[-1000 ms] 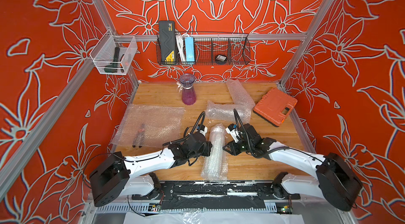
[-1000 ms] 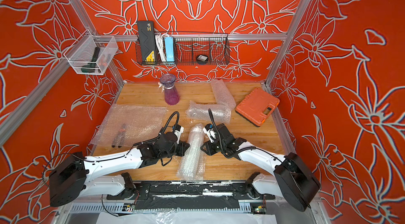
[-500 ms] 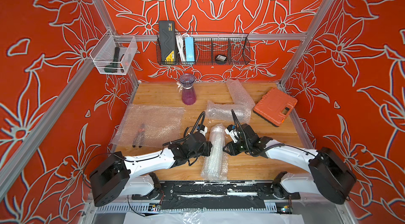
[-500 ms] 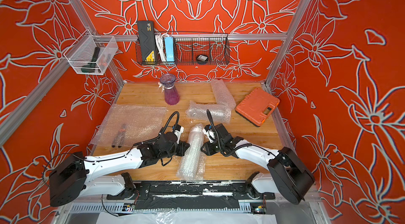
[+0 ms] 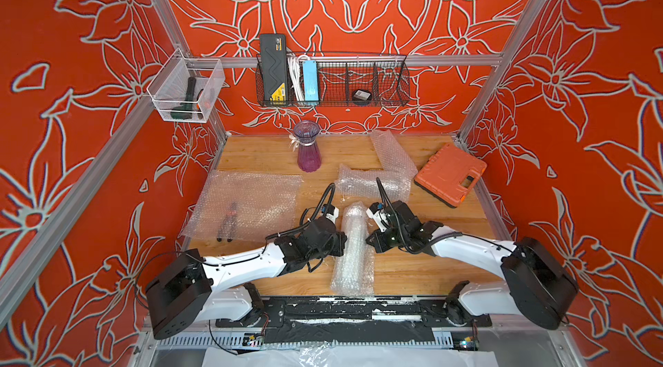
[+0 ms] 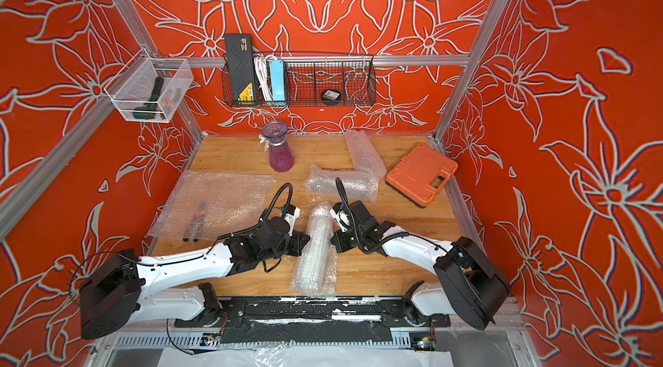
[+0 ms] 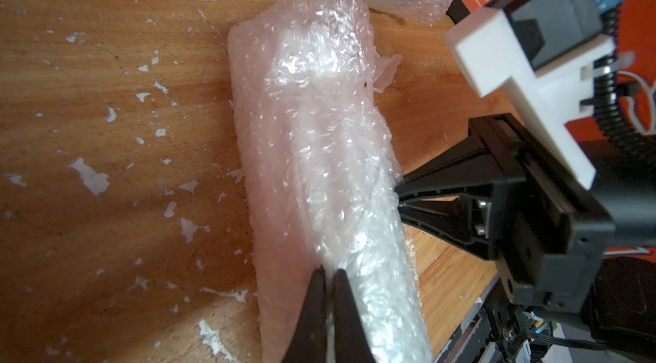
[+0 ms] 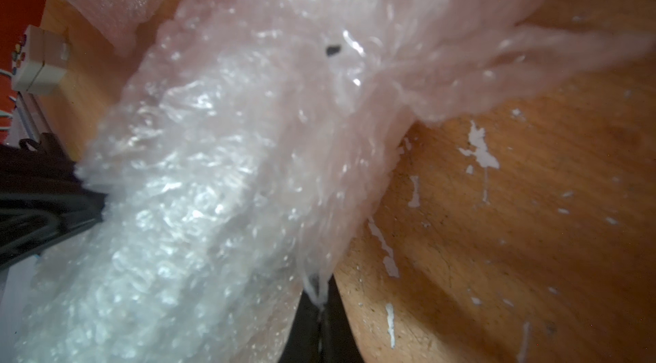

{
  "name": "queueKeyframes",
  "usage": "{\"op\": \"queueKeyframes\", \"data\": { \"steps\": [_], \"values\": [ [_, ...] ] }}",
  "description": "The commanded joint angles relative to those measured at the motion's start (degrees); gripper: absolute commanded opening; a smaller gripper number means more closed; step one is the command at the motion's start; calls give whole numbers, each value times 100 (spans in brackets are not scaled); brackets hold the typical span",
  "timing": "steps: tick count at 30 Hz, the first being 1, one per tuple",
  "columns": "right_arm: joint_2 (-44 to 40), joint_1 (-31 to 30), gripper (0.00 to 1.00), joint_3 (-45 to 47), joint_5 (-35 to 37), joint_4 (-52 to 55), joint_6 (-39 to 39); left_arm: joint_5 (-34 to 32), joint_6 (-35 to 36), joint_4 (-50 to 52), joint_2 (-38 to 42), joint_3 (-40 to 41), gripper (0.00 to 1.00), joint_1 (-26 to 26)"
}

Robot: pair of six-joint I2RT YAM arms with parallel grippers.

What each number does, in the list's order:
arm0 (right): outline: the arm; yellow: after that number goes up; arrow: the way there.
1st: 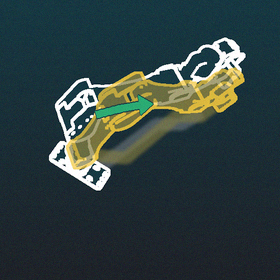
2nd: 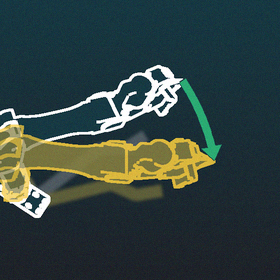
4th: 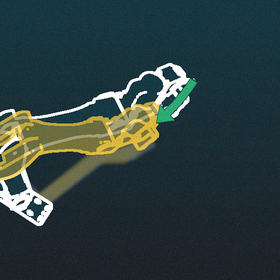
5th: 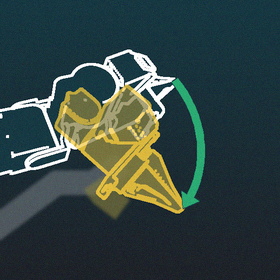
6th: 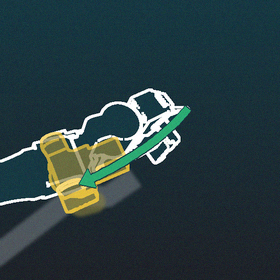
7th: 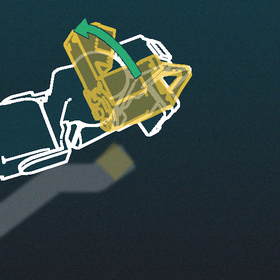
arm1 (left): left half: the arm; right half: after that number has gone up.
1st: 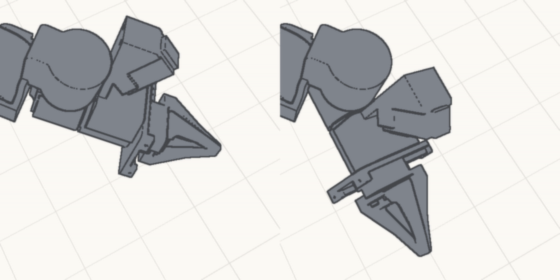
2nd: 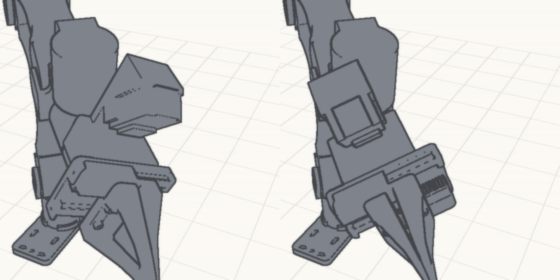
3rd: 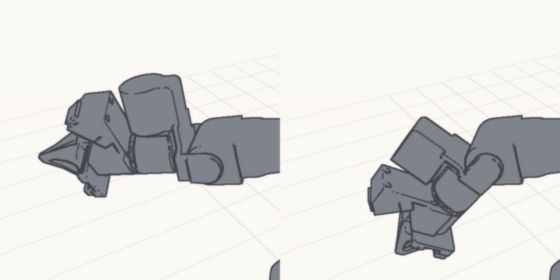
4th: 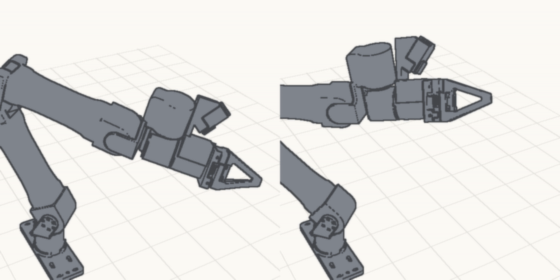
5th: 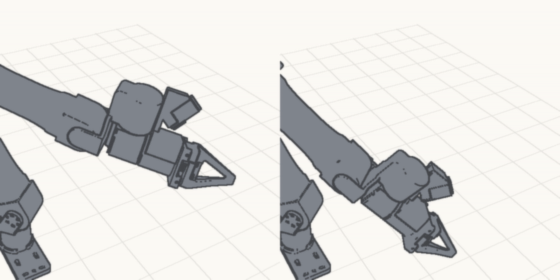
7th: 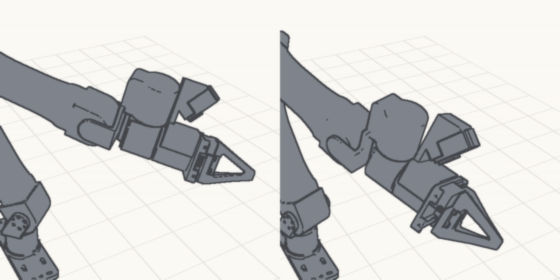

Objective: Unwrap the vase from the bubble wrap
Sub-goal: Unwrap the bubble wrap at the center of the board.

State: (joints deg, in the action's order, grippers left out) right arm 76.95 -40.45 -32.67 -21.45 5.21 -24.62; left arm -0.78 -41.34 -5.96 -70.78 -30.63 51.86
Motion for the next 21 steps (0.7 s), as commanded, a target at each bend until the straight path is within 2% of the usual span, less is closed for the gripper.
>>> {"op": "queueKeyframes", "data": {
  "steps": [1, 7, 12, 20, 21],
  "values": [
    [-179, 19, 0, 67, 671, 173, -162, -4, 96, 839, -121, 329, 0, 75],
    [-606, 214, 0, 460, 940, 246, -344, -127, 126, 921, -80, 439, 0, 62],
    [-782, 517, 0, 751, 895, 90, -493, -192, 168, 1003, -68, 483, 0, 64],
    [-775, 574, 0, 666, 850, 121, -412, -300, 345, 1343, 133, 260, 0, 62],
    [-798, 577, 3, 665, 829, 129, -403, -294, 376, 1381, 167, 213, 0, 62]
  ]
}}
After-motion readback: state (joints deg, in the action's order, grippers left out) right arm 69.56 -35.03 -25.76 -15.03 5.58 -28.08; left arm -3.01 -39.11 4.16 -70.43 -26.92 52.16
